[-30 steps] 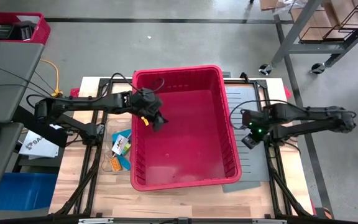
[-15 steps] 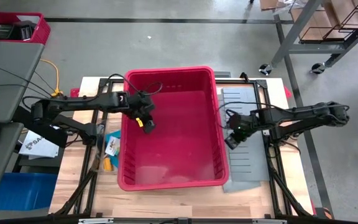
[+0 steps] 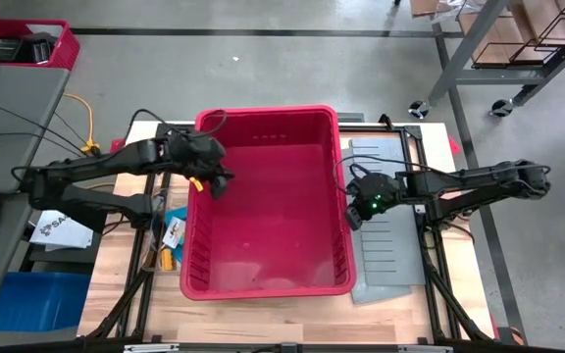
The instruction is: Sort Items/Unsort Items
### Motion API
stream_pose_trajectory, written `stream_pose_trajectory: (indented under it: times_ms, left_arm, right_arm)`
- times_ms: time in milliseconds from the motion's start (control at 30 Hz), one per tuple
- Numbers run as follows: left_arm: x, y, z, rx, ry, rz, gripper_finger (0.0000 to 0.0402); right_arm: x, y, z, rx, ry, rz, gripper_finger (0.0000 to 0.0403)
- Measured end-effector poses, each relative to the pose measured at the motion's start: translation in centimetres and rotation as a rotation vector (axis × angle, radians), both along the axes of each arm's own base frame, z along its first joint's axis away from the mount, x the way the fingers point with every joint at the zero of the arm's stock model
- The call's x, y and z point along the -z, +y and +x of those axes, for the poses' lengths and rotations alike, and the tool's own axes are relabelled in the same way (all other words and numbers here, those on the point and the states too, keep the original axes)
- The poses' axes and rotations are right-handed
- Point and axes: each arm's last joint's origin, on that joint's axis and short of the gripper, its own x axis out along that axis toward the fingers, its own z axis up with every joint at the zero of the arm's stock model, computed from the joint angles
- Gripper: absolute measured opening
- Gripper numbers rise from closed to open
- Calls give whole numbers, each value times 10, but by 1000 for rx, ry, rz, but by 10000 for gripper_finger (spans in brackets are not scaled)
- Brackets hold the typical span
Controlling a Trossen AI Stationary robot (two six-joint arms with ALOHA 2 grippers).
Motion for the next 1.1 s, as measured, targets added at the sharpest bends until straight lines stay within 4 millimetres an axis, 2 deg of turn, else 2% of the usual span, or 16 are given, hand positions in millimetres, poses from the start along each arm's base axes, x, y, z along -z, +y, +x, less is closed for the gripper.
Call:
stream_pose_trajectory:
  times_ms: [233, 467, 600, 800, 933, 1100]
  left_arm:
    - [-10, -2, -9, 10, -59, 38, 0]
    - [-15, -2, -6, -1, -120, 44, 0]
    - [-19, -1, -3, -1, -170, 59, 0]
    - [-23, 1, 1, 6, -216, 87, 0]
    - [-22, 3, 10, 9, -243, 95, 0]
    - [-13, 7, 26, 2, -223, 75, 6]
  right_arm:
    - [0, 2, 0, -77, -8, 43, 0]
    - [0, 3, -9, -125, 43, 17, 0]
    - [-8, -2, -24, -64, 103, -49, 0]
    - [-22, -10, -57, 65, 384, -175, 0]
    - [-16, -10, -65, 102, 500, -156, 0]
    - [8, -10, -64, 124, 591, -133, 0]
